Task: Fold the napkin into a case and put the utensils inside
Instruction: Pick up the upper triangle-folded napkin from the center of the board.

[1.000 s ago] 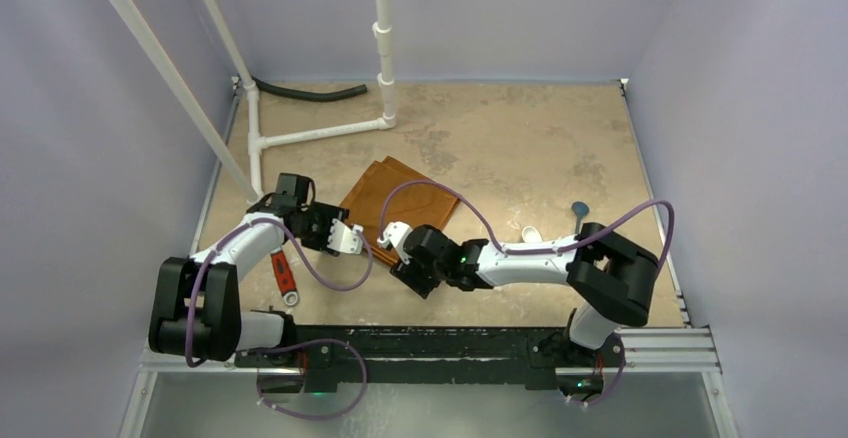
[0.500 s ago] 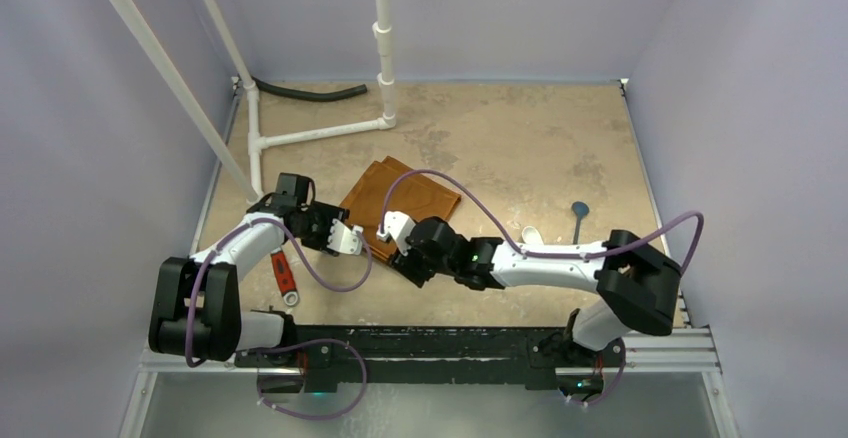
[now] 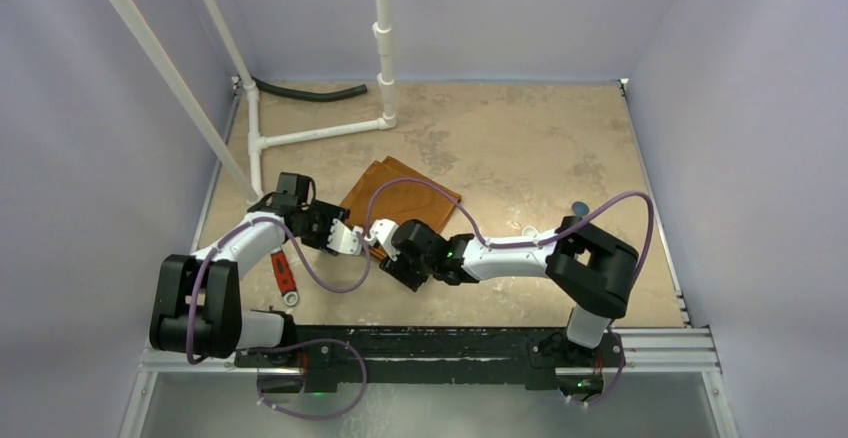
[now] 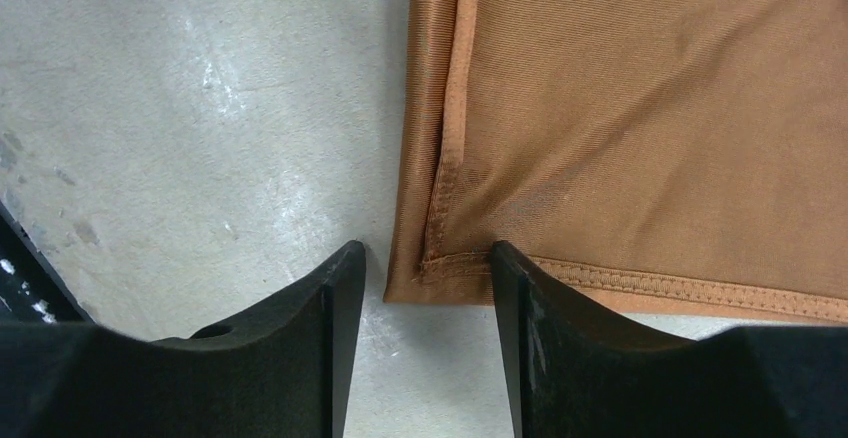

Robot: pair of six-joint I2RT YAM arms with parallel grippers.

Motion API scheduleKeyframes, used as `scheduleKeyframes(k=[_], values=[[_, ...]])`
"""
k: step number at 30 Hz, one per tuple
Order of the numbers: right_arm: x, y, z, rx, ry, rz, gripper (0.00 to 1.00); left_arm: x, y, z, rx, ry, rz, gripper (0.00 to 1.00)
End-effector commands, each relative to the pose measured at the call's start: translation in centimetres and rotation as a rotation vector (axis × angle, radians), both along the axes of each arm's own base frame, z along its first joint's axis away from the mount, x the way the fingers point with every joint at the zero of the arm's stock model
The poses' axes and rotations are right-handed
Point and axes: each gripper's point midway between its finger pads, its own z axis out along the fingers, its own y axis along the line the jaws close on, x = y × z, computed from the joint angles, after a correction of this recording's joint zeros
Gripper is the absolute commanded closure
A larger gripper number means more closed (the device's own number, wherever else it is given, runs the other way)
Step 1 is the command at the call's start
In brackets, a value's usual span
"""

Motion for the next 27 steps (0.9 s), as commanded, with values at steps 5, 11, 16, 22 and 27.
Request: scheduleKeyframes(k=[5,11,16,22,27], values=[[-0.1,-1.3,0.0,-0.006,0.042,-0.124,0.49,-0.2,-0.3,-1.1,0.013,-0.024,-0.082,0.45],[0.2,-1.2,0.1,0.012,0.029,-0.152,0.57,0.5,0.3,-2.5,0.078,-0.038,-0.126,0.45],[0.7,-1.3,0.3,0.030,0.013,-0.176,0.67,0.9,0.7,-3.4,0.125,-0.024,-0.156,0.51],[2.0,-1.5,1.3,0.051,-0.057,-0.237,0.84,-0.2,0.5,-4.1,0.165,0.010,-0.188,0.91],[3.0,-1.3,2.3,0.083,-0.102,-0.264,1.00,-0.4,0.0,-3.7,0.147,0.048,-0.156,1.00]])
